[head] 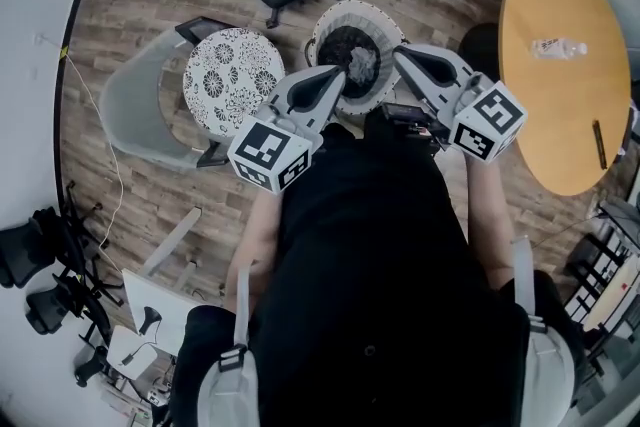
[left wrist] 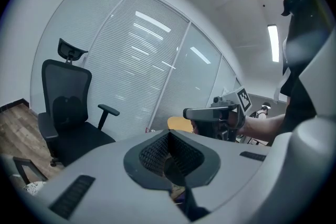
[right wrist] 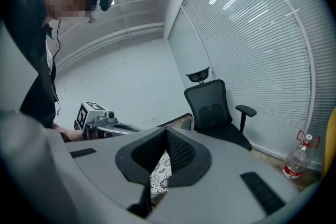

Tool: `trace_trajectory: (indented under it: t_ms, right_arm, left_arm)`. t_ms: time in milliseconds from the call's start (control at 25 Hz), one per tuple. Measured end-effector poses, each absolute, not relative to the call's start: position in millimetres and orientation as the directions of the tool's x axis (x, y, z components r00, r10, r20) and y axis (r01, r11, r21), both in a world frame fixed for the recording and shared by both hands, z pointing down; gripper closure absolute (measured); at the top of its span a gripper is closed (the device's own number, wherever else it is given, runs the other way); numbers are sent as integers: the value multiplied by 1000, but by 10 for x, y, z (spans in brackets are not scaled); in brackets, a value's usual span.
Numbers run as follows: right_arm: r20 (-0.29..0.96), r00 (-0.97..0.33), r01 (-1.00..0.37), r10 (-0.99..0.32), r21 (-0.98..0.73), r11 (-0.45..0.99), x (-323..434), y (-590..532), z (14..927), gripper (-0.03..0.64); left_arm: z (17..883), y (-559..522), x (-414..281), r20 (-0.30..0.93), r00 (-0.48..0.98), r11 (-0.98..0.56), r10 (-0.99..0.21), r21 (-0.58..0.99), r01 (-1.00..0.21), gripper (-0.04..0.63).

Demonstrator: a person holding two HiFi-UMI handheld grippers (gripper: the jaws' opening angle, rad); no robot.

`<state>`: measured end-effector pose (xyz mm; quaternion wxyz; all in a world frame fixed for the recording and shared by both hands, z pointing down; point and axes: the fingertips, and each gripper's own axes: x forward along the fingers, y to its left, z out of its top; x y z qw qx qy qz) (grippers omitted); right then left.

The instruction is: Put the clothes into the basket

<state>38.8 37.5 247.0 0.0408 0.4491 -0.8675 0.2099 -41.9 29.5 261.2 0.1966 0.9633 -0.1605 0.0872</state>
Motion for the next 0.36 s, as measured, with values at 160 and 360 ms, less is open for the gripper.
trace_trajectory:
  t_ms: [160, 360]
  right_arm:
    - [263, -592, -798, -762, -325, 508, 397, 368, 2480, 600]
    - [264, -594, -797, -759, -315, 514, 360, 347, 2487, 600]
  left_arm:
    - [2631, 288, -405, 235, 934, -872, -268, 354, -339, 584]
    - [2647, 275, -445, 237, 932, -868, -275, 356, -346, 584]
